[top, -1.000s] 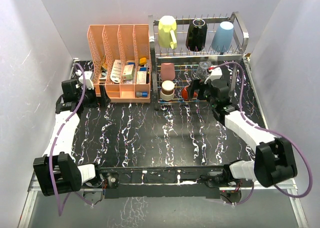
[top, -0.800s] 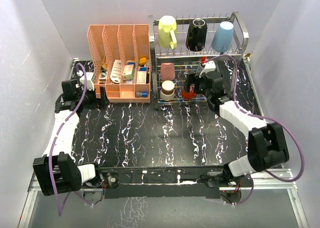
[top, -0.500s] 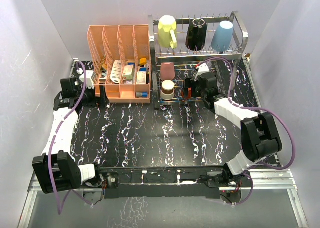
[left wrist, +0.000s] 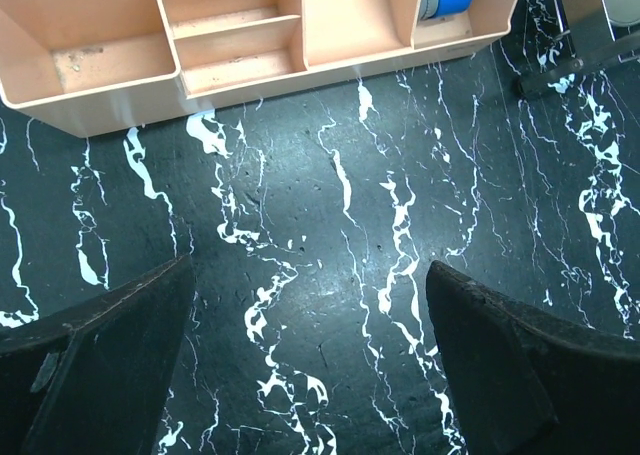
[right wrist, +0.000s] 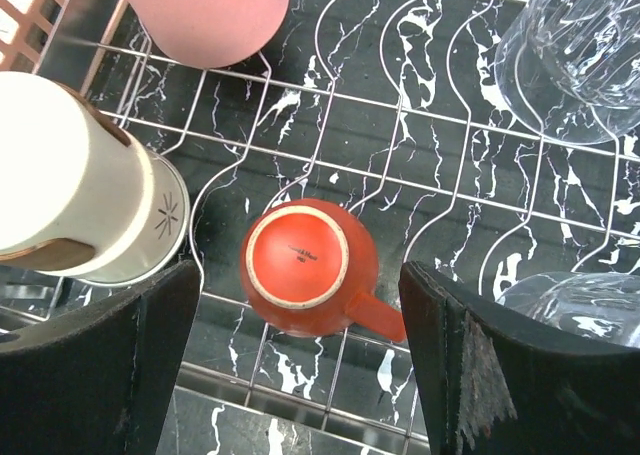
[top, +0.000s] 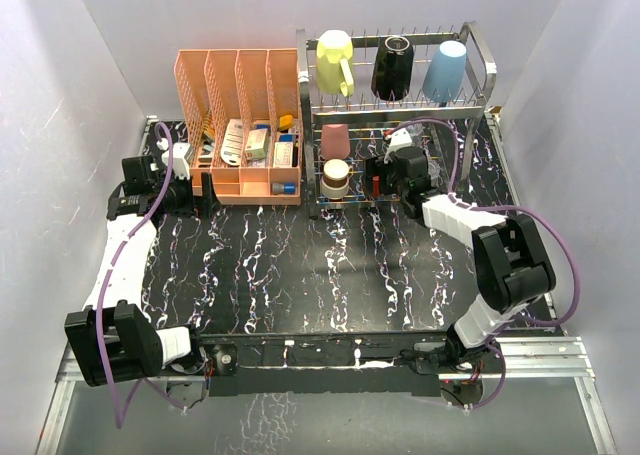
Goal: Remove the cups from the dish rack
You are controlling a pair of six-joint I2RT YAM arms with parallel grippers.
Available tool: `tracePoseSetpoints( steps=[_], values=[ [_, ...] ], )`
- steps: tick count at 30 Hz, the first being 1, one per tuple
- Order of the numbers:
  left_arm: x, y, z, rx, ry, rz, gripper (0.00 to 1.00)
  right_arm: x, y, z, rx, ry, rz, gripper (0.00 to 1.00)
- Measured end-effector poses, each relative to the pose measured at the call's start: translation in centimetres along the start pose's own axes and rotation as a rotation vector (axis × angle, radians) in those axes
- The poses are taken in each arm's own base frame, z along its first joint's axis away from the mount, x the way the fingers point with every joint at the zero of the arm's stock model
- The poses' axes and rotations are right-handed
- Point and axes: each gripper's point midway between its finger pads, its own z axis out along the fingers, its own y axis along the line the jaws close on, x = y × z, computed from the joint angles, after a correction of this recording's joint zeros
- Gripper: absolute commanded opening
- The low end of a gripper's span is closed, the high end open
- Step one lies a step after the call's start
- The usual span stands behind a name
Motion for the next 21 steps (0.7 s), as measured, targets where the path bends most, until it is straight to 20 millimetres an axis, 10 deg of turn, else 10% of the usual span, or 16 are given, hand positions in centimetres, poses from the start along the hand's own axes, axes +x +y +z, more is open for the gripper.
tracePoseSetpoints(
  steps=[9, 21],
  values=[
    [0.3, -0.8, -0.1, 0.040, 0.008, 0.000, 0.97, 3.1, -0.3, 1.7, 0.002, 0.072, -0.024, 0.84],
    [-0.2, -2.3, -0.2, 0.121, -0.011, -0.017, 0.97, 4.4, 1.0, 2.1, -0.052, 0.103, -0.030, 0.49]
  ],
)
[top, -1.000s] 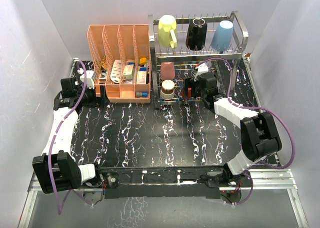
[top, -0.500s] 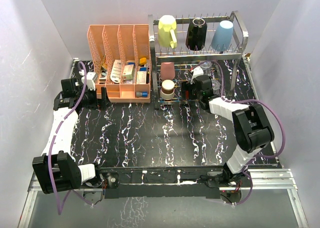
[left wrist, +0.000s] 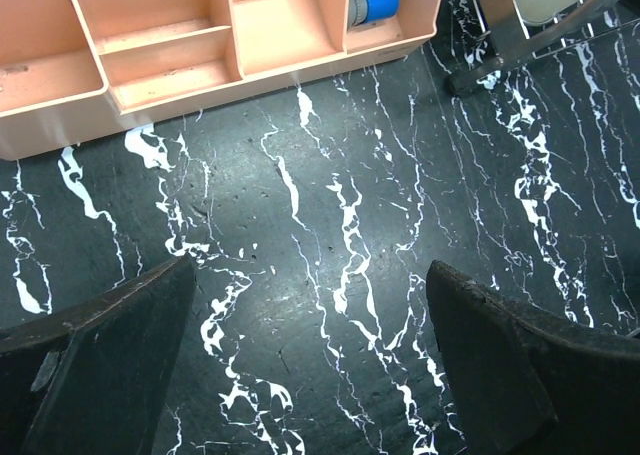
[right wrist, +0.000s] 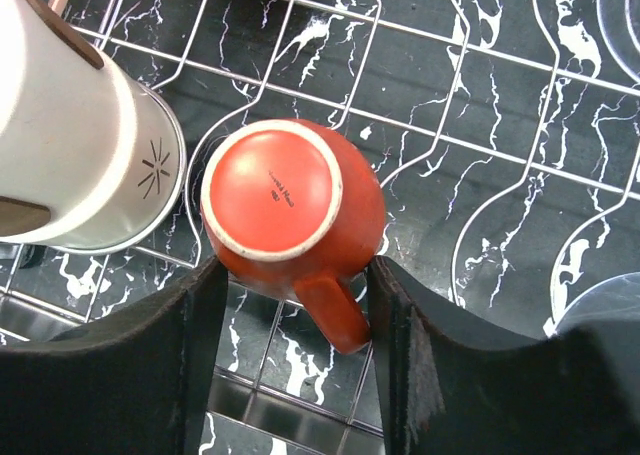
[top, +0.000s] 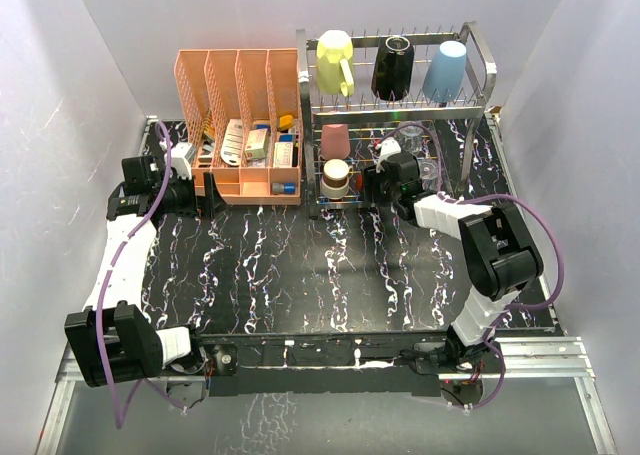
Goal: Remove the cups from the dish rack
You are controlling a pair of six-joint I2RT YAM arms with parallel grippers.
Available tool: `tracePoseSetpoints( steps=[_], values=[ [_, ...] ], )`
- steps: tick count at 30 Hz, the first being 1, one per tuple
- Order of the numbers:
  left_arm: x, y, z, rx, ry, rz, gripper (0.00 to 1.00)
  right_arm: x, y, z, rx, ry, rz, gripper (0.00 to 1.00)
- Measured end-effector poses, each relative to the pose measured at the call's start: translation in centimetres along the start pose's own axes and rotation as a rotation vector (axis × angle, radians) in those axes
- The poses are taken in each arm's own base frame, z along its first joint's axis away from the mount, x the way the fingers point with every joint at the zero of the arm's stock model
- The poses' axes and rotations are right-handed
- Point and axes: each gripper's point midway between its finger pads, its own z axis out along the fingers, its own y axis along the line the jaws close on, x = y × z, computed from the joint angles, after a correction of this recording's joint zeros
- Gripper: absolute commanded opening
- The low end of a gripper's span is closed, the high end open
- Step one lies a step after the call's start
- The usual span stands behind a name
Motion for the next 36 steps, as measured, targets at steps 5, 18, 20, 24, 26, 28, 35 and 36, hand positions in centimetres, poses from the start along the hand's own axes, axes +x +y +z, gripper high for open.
tracePoseSetpoints(
  steps=[5, 18, 20, 24, 26, 28, 35, 36],
  values=[
    [-0.1, -0.4, 0.0, 0.020, -0.005, -0.011, 0.97, 0.0, 0.1, 0.0, -0.001, -0.001, -0.010, 0.32],
    [-0.2, -0.8, 0.0, 0.044, -0.008, -0.012, 0.97, -0.3, 1.4, -0.5, -0.013, 0.001, -0.036, 0.08],
    [-0.2, -0.9, 0.0, 0.047, -0.009, -0.011, 0.97, -0.5, 1.6, -0.8, -0.010, -0.002, -0.043, 0.08],
    [-0.2, -1.2, 0.0, 0.065, -0.012, -0.003, 0.97, -1.5, 2.0, -1.9, -0.002, -0.023, -0.057, 0.08],
    [-0.2, -1.5, 0.0, 0.088, -0.013, 0.010, 0.97, -2.5, 2.2, -3.0, 0.000, -0.053, -0.060, 0.08],
    [-0.1, -2.0, -0.1, 0.119, -0.015, 0.029, 0.97, -3.4, 2.5, -4.4, 0.001, -0.086, -0.057, 0.08],
    [0.6, -4.0, -0.2, 0.237, -0.006, 0.114, 0.97, -3.9, 3.2, -9.7, 0.002, -0.146, -0.002, 0.08],
    [0.8, -4.3, -0.1, 0.250, 0.001, 0.133, 0.97, -3.4, 3.4, -10.4, -0.001, -0.140, 0.009, 0.08]
  ],
)
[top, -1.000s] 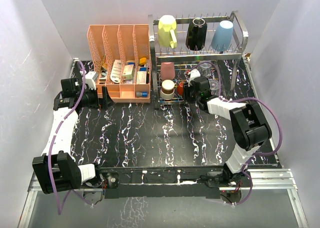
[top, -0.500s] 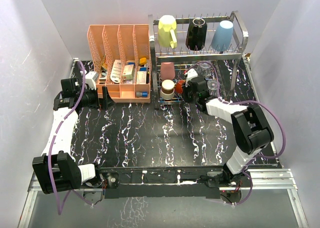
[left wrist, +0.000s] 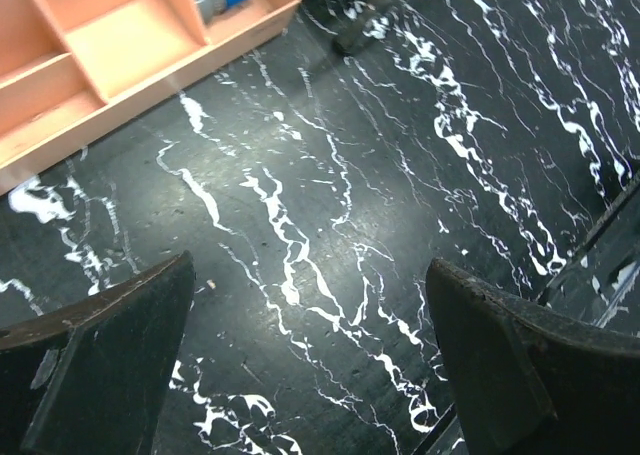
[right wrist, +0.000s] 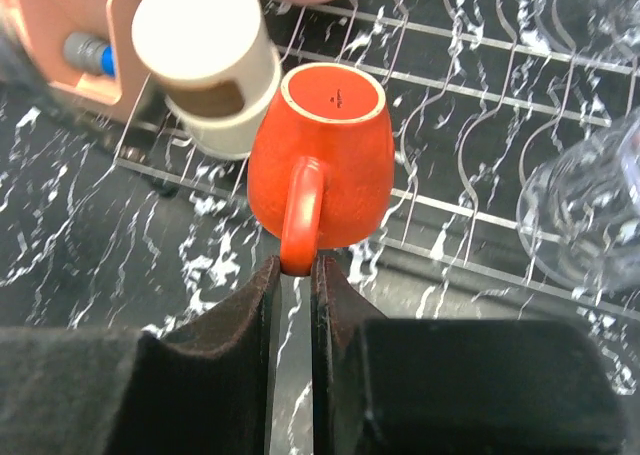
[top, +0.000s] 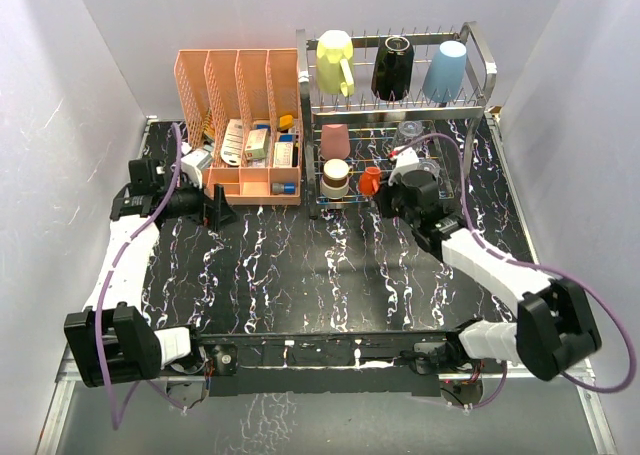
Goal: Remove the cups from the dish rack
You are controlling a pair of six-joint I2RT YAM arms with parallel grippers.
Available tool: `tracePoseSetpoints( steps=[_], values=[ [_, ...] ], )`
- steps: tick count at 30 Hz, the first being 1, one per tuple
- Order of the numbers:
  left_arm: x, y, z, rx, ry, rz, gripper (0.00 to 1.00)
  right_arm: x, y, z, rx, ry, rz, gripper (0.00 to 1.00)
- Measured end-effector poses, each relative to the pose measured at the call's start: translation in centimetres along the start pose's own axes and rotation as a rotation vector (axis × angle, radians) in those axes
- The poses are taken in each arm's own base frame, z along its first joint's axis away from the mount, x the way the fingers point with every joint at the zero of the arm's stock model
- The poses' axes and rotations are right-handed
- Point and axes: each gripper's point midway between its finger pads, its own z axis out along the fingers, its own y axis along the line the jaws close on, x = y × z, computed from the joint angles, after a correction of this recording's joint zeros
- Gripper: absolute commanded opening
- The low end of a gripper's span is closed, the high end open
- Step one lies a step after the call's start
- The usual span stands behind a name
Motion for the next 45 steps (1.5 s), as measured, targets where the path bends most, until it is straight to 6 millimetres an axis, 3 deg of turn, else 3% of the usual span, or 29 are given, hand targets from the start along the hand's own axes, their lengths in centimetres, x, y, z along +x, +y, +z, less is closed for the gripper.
tracePoseSetpoints(
  steps=[6, 10, 16, 20, 25, 27, 33, 36, 45],
  values=[
    [1.6, -3.4, 1.6, 0.105, 0.084, 0.150, 0.97, 1.8, 2.3, -3.9, -0.053, 0.039, 0.098, 0.08],
    [3.2, -5.5, 2.4, 0.157, 0.127, 0.248, 0.97, 1.4, 4.9, -6.2, -0.130, 0.043, 0.193, 0.08],
    [5.4, -6.6, 2.6, 0.173, 0.163, 0.337, 0.97, 1.7, 9.4, -7.7, -0.250, 0.087, 0.364, 0.08],
    [6.7, -6.8, 2.8, 0.170, 0.182, 0.365, 0.97, 4.7, 13.8, -7.1, -0.308, 0.205, 0.441, 0.08],
    [7.6, -6.9, 2.9, 0.167, 0.195, 0.387, 0.97, 9.8, 18.7, -5.0, -0.287, 0.388, 0.481, 0.08],
    [8.2, -7.0, 2.6, 0.168, 0.200, 0.410, 0.97, 10.6, 20.2, -3.9, -0.263, 0.423, 0.506, 0.08],
    [10.9, -6.6, 1.2, 0.154, 0.253, 0.513, 0.97, 9.4, 24.5, -0.2, -0.257, 0.430, 0.673, 0.08],
    [11.4, -6.5, 0.8, 0.145, 0.255, 0.535, 0.97, 8.2, 26.3, 1.1, -0.285, 0.424, 0.764, 0.08],
    [12.0, -5.3, 1.6, 0.096, 0.231, 0.575, 0.79, 6.4, 28.8, 0.7, -0.369, 0.466, 0.968, 0.08]
  ],
)
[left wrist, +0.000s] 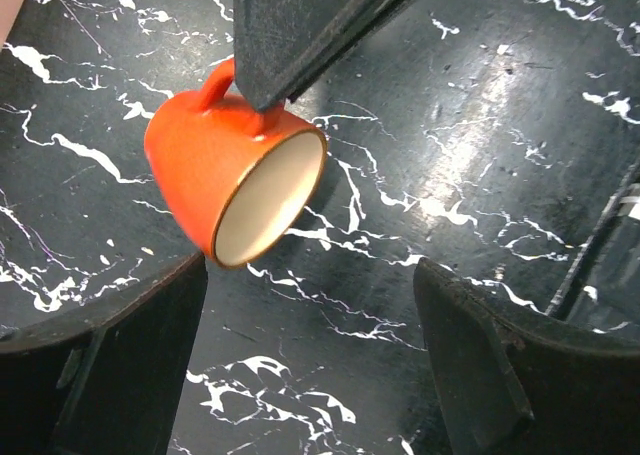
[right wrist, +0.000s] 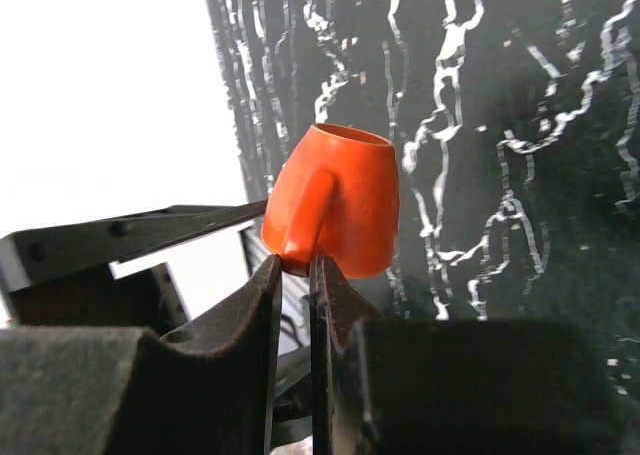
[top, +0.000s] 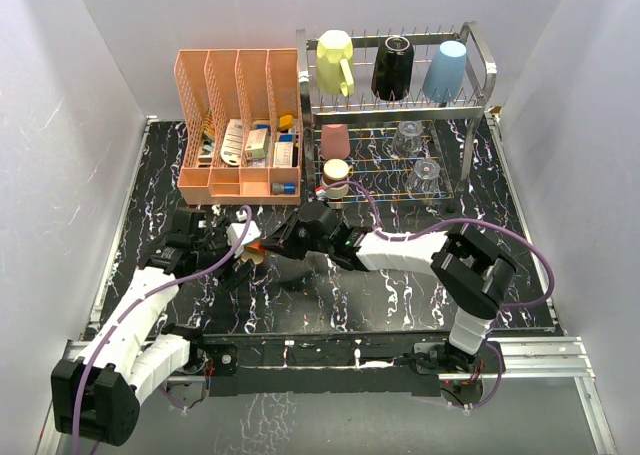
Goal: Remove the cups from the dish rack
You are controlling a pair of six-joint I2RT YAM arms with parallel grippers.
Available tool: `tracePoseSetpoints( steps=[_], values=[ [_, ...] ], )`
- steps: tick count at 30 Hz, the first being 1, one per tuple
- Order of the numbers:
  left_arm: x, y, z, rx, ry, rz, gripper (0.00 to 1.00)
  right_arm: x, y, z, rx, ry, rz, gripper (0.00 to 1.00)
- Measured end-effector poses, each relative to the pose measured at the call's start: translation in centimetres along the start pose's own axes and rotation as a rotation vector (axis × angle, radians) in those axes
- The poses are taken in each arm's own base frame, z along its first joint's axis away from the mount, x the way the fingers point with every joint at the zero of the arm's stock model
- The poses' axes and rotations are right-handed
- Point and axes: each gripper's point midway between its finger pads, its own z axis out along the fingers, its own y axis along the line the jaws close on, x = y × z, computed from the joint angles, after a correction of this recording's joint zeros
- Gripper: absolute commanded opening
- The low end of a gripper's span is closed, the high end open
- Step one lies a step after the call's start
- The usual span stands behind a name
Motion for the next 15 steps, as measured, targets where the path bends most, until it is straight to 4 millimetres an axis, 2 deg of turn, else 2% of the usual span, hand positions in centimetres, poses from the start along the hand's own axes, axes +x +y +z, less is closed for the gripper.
tracePoseSetpoints(
  steps=[4, 11, 13, 15],
  values=[
    [0.3, 0.7, 0.5, -0.023, 0.002, 0.019, 0.71, 0.7, 1.2, -0.2, -0.060, 0.036, 0.067, 0.08],
    [-0.7, 2.0, 0.7, -0.068, -0.031, 0.053, 0.42, 3.2, 1.2, -1.0, -0.091, 0.107, 0.137, 0.08],
    [-0.6, 1.9, 0.7, -0.062, -0.027, 0.058, 0.40, 3.7, 1.7, -1.3, -0.112, 0.122, 0.150, 0.08],
    [-0.3, 1.7, 0.8, -0.049, -0.018, 0.059, 0.42, 3.9, 2.2, -1.5, -0.129, 0.133, 0.162, 0.08]
  ],
)
